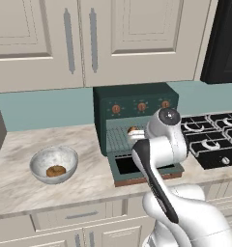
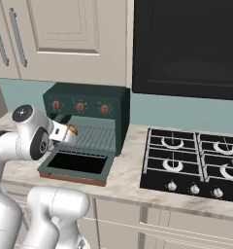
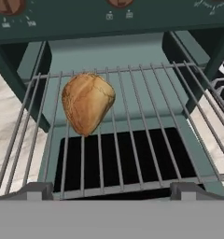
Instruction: Pick up the heated bread from the toaster oven and place it in the bowl. Then move the bread bowl to the dining counter.
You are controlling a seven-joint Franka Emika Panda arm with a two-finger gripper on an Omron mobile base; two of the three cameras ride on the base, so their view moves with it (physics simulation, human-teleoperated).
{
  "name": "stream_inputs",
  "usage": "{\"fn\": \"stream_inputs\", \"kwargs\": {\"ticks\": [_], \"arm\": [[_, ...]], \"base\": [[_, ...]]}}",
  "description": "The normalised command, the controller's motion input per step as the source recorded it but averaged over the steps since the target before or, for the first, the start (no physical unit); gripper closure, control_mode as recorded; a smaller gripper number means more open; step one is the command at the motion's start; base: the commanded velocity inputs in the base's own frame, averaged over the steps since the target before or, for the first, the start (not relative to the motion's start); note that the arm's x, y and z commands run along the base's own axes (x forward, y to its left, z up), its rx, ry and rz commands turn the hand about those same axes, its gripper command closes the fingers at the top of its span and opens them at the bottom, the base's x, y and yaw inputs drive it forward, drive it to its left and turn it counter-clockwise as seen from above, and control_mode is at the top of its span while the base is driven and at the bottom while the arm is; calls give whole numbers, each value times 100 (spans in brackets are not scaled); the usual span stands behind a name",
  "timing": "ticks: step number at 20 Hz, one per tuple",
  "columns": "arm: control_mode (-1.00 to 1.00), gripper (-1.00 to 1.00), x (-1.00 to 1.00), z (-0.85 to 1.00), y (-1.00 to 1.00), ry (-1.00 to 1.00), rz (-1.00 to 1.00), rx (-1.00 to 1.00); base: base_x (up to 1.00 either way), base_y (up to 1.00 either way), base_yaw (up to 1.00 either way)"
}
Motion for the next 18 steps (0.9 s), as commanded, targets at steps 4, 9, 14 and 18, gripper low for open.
{"fn": "stream_inputs", "kwargs": {"ticks": [4,9,14,18], "arm": [[-100,-100,55,0,1,0,0,0],[-100,-100,48,-7,5,0,0,1],[-100,-100,27,-21,15,0,0,6],[-100,-100,22,-20,8,0,0,4]], "base": [[0,0,0],[0,0,0],[0,0,0],[0,0,0]]}}
